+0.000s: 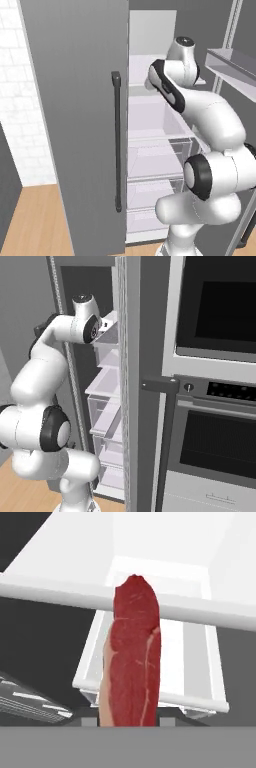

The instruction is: Place one lime and one steak in each tupperware on the nearby counter, to pack two identical lunches.

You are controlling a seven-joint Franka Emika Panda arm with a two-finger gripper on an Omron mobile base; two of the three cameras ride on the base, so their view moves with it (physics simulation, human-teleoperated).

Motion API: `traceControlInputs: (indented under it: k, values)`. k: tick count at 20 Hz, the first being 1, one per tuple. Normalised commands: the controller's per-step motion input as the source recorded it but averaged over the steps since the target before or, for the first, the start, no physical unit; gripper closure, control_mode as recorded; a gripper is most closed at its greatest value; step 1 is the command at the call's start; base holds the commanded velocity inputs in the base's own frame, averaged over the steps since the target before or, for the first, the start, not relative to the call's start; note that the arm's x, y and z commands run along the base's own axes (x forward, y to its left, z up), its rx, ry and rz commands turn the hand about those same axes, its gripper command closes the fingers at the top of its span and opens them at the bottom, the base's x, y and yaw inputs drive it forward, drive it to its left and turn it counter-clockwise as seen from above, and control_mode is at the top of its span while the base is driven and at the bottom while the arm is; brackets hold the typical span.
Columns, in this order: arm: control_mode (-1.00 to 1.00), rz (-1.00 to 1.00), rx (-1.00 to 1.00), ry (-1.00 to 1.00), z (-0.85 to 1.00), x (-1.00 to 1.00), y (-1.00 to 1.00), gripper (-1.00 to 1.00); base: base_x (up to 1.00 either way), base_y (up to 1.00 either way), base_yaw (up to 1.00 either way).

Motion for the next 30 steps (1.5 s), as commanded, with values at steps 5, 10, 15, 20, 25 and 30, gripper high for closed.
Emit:
traceControlInputs:
  k: [5,10,15,20,25,30]
  values:
    - [-1.00,-0.27,0.00,0.00,0.00,-1.00,0.00,1.00,0.00,0.00,0.00]
    - [-1.00,-0.24,0.00,0.00,0.00,-1.00,-0.07,1.00,0.00,0.00,0.00]
    - [-1.00,-0.09,0.00,0.00,-0.05,-1.00,-0.08,1.00,0.00,0.00,0.00]
    - [-1.00,0.00,0.00,0.00,-0.13,-0.94,0.05,1.00,0.00,0.00,0.00]
    - [1.00,0.00,0.00,0.00,-0.05,-0.36,0.05,1.00,-0.60,0.09,0.00]
    - [1.00,0.00,0.00,0.00,0.00,0.00,0.00,1.00,-1.00,0.17,0.00]
